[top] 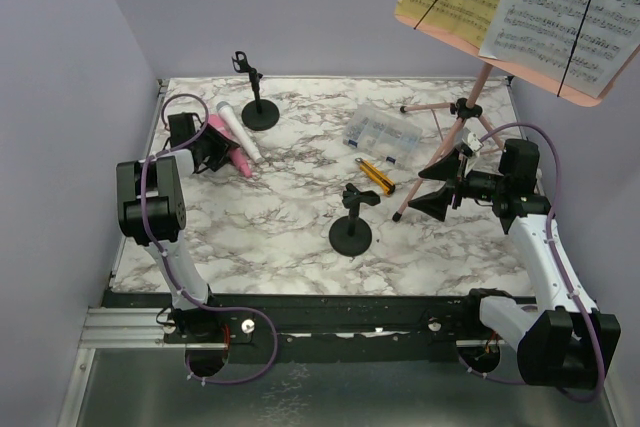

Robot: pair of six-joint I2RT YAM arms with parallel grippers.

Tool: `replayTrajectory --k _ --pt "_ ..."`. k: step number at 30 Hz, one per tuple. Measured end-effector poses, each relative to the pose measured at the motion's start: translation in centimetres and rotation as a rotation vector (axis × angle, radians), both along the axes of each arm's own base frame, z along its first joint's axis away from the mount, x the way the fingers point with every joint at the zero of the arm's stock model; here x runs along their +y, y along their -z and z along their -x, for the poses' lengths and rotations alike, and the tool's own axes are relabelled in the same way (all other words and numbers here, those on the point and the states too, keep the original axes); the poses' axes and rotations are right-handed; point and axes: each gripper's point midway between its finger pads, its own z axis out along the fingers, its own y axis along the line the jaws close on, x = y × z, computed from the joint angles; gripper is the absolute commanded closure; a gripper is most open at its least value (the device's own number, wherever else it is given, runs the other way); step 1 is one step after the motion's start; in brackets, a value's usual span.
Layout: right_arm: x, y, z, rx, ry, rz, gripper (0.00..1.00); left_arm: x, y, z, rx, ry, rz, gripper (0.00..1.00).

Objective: Pack up the instrument practice props
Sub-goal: Place the microphone at the center of the board, then pick up the microphone stand at the center of the board.

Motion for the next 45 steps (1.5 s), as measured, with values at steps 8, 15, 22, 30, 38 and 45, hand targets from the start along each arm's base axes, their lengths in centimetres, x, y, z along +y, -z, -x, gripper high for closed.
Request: replayTrajectory --k 8,15,22,30,38,45 --pt "0.0 0.0 0.0 0.001 0.0 0.0 0.0 0.2 -0.6 -0.4 -0.016 -0.007 0.019 0.36" --pt "0.0 0.2 0.1 0.005 0.001 0.0 0.0 0.1 -2.0 0.3 -0.038 -0.006 0.009 0.36" --pt "0.0 0.2 0.1 0.001 0.0 0.001 0.0 0.0 -5.6 1.2 -0.118 0.002 -0.01 0.36" --pt "0.0 0.2 0.1 -0.001 0.0 0.003 0.0 -1.3 -9.3 3.1 -0.225 0.07 0.005 0.36" --pt "0.0 0.3 0.1 0.0 0.001 0.003 0.0 -4.6 -13.2 6.2 -0.379 0.218 0.058 0.35" --pt "-0.1 0.4 0.0 0.001 0.006 0.007 0.0 -11.4 -16.6 10.0 -0.562 0.469 0.061 0.3"
